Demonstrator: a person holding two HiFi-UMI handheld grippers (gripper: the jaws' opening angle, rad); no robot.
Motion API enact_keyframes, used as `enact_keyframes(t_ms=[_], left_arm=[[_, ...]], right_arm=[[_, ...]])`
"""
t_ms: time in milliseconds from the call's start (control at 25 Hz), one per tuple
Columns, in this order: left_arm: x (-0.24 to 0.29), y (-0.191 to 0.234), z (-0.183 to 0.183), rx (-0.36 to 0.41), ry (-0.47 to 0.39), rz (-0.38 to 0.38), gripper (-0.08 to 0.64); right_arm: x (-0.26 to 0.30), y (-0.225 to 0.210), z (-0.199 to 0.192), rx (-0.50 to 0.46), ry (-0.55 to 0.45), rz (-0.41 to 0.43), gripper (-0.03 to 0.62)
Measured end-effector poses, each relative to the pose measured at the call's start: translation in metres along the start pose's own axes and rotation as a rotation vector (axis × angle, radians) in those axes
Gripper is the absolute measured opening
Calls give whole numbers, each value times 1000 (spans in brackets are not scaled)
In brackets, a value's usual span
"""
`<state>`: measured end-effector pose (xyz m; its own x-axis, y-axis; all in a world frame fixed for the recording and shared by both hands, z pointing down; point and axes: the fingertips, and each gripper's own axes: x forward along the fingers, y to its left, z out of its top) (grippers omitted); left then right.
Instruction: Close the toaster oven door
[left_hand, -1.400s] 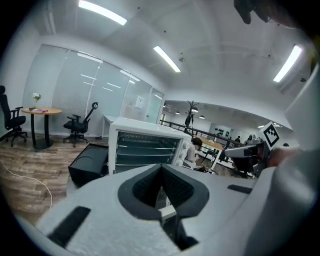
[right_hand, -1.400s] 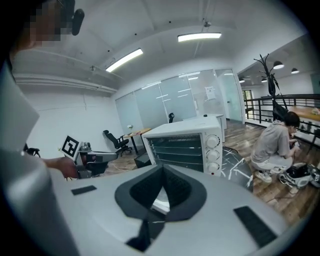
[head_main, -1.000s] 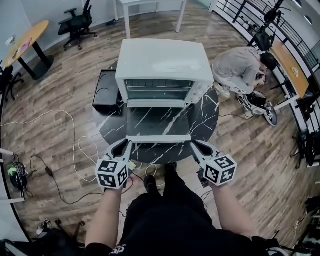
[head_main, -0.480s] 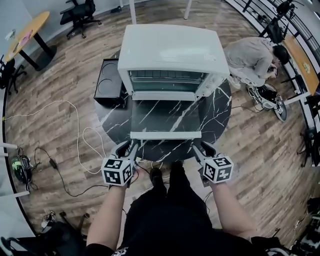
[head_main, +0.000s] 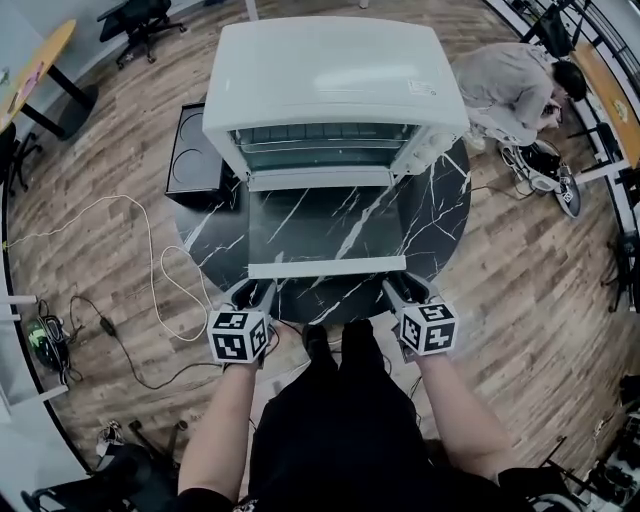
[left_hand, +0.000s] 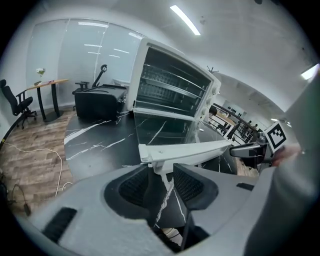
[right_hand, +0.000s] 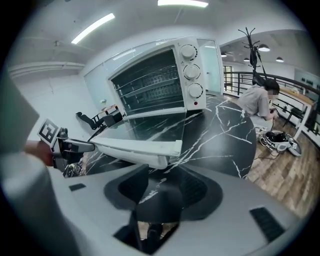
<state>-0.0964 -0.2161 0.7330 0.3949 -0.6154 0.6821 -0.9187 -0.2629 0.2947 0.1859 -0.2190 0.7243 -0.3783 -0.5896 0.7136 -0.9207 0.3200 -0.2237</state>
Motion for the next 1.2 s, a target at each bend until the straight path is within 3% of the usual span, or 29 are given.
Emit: enact_keyframes(t_ms=[480, 680, 1200], left_arm=[[16, 4, 3, -13, 37, 41, 149], [7, 1, 15, 7, 23, 37, 149], [-30, -17, 96, 62, -99, 36, 133]], right_arm=[[18, -5, 7, -18, 74, -14, 130], [10, -2, 20, -9, 57, -15, 124], [-31, 10, 100, -40, -69, 29, 124]])
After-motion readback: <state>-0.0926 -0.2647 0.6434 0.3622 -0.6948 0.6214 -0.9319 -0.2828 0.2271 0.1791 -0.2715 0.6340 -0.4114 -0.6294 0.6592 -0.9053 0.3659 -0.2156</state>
